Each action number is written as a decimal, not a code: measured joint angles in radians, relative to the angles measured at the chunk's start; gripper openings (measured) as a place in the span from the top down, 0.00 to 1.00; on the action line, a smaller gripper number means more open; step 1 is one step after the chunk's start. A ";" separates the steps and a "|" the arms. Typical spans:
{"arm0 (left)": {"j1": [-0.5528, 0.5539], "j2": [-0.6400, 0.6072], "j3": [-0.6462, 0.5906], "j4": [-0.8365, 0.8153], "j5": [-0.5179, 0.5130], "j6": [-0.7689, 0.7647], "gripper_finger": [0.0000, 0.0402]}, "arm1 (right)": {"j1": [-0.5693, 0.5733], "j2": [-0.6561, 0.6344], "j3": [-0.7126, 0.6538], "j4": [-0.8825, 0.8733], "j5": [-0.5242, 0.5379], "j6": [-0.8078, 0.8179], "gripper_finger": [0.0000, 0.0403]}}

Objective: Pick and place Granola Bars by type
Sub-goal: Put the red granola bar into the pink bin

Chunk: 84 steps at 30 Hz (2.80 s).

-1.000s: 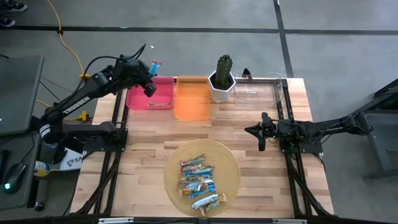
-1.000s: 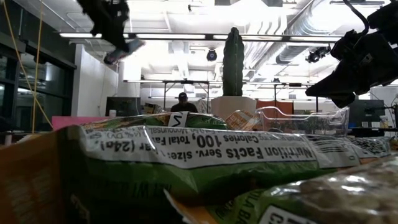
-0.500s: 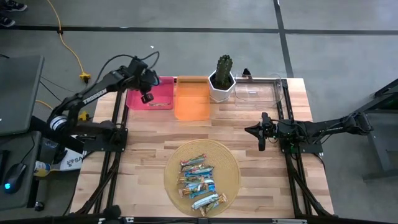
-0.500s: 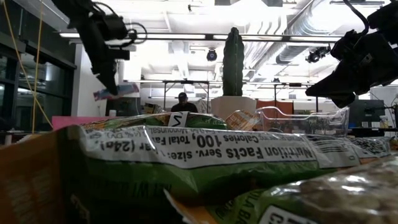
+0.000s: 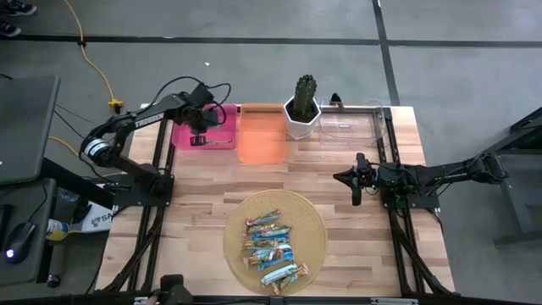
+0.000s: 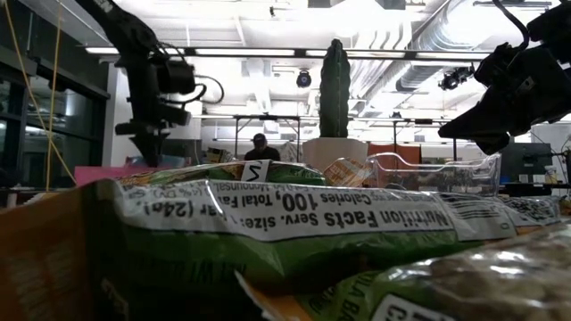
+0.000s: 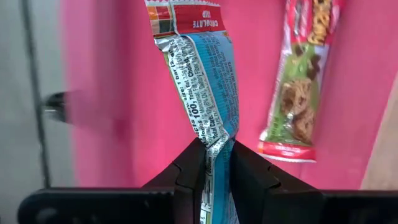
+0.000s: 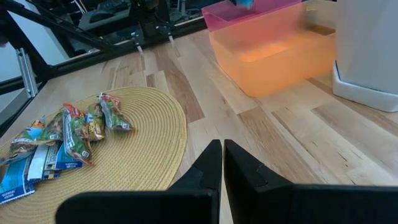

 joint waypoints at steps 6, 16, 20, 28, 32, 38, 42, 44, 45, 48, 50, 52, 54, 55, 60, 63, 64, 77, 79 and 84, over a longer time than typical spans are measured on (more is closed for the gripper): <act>-0.052 0.039 0.000 -0.015 0.032 0.015 0.85 | 0.000 0.000 0.000 0.000 0.000 0.001 1.00; -0.119 0.096 0.000 0.073 -0.012 0.034 0.85 | 0.000 0.000 0.000 0.000 0.000 0.001 1.00; -0.118 0.116 0.000 0.074 -0.018 0.012 0.85 | 0.000 0.000 0.000 0.000 0.000 0.000 1.00; -0.118 0.116 0.000 0.080 -0.023 0.007 0.84 | 0.000 0.000 0.000 0.000 0.000 0.001 1.00; -0.118 0.116 0.000 0.081 -0.024 0.007 0.78 | 0.000 0.000 0.000 0.000 0.000 0.001 1.00; -0.118 0.115 0.000 0.082 -0.032 0.007 0.69 | 0.000 0.000 0.000 0.000 0.000 0.000 1.00; -0.118 0.107 0.001 0.079 -0.035 -0.027 0.67 | 0.000 0.000 0.000 0.000 0.000 0.001 1.00; -0.118 0.101 0.014 0.072 -0.035 -0.056 0.67 | 0.000 0.000 0.000 0.000 0.000 0.000 1.00; -0.118 0.095 0.022 0.072 -0.035 -0.075 0.67 | 0.000 0.000 0.000 0.000 0.000 0.000 1.00; -0.118 0.067 0.056 0.061 -0.019 -0.130 0.67 | 0.000 0.000 0.000 0.000 0.000 0.001 1.00; -0.118 0.044 0.077 0.046 0.023 -0.174 0.67 | 0.000 0.000 0.000 0.000 0.000 0.000 1.00; -0.118 0.017 0.105 0.025 0.104 -0.220 0.67 | 0.000 0.000 0.000 0.000 0.000 0.001 1.00; -0.118 -0.009 0.132 -0.008 0.209 -0.266 0.67 | 0.000 0.000 0.000 0.000 0.000 0.000 1.00; -0.118 -0.022 0.142 -0.029 0.264 -0.286 0.67 | 0.000 0.000 0.000 0.000 0.000 0.000 1.00; -0.119 -0.077 0.195 -0.128 0.571 -0.360 0.67 | 0.000 0.000 0.000 0.000 0.000 0.000 1.00; -0.119 -0.105 0.219 -0.166 0.660 -0.415 0.67 | 0.000 0.000 0.000 0.000 0.000 0.001 1.00; -0.121 -0.116 0.227 -0.175 0.679 -0.435 0.67 | 0.000 0.000 0.000 0.000 0.000 0.000 1.00; -0.434 -0.227 0.250 -0.125 0.726 -0.787 0.67 | 0.000 0.000 0.000 0.000 0.000 0.001 1.00; -0.512 -0.235 0.250 -0.092 0.698 -0.865 0.67 | 0.000 0.000 0.000 0.000 0.000 0.000 1.00; -0.722 -0.242 0.250 0.010 0.542 -1.046 0.67 | 0.000 0.000 0.000 0.000 0.000 0.000 1.00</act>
